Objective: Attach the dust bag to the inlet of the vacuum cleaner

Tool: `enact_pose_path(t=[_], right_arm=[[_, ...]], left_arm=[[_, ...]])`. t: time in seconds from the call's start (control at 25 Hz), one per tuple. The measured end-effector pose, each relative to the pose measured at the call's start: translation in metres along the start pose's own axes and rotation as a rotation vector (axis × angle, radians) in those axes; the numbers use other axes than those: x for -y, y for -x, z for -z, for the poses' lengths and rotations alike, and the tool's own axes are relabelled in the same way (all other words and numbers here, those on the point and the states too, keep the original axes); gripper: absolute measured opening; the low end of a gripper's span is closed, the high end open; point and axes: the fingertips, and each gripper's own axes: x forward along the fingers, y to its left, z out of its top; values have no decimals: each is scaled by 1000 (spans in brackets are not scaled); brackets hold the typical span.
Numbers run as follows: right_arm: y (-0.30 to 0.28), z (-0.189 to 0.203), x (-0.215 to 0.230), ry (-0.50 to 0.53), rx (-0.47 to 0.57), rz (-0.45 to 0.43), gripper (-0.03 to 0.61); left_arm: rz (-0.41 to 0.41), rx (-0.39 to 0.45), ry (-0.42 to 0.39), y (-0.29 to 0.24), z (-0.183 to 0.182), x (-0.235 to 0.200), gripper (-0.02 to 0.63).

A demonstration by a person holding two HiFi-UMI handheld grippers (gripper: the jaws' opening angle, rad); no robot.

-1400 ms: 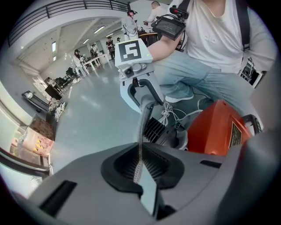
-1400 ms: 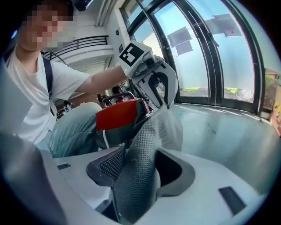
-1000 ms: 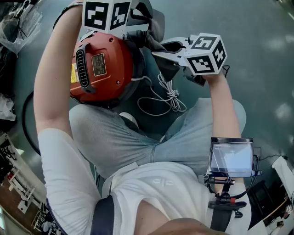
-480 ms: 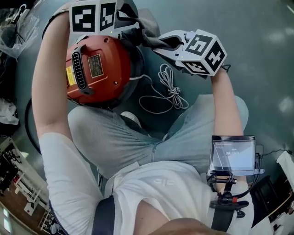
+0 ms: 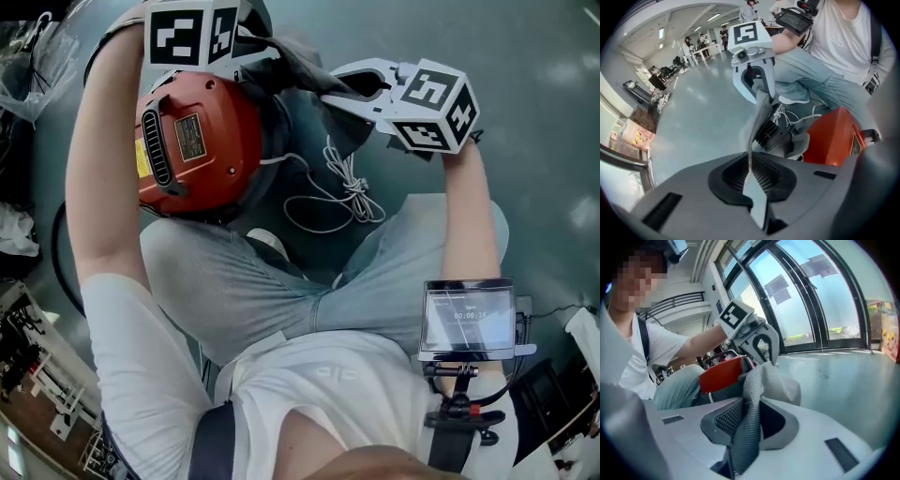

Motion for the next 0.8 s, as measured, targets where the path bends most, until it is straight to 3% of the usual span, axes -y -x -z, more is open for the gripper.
enact_pose_path(t=[0.08,0.24,0.36,0.52,0.64,0.8], right_arm=[[11,-7,6,-42,49,-28,87],[30,-27,-9,-100,138,-178,118],[34,-24,-1,-154,127,-155,117],[-3,3,-11,-95,-56,-90,83],[-35,0,-25,-141,-42,-88,63],[-40,2,-24,-136,-31,-52,63]], left_arm=[[2,-1,3,1,3,4,25],[-26,19,-11,0,4,8,25],[-29,11,-37,-3,4,9,25],[-68,42,-41,4,-2,-1,25],[-132,93,-112,9,-29,-16,25],[-100,-21,-178,-1,-24,-19,25]])
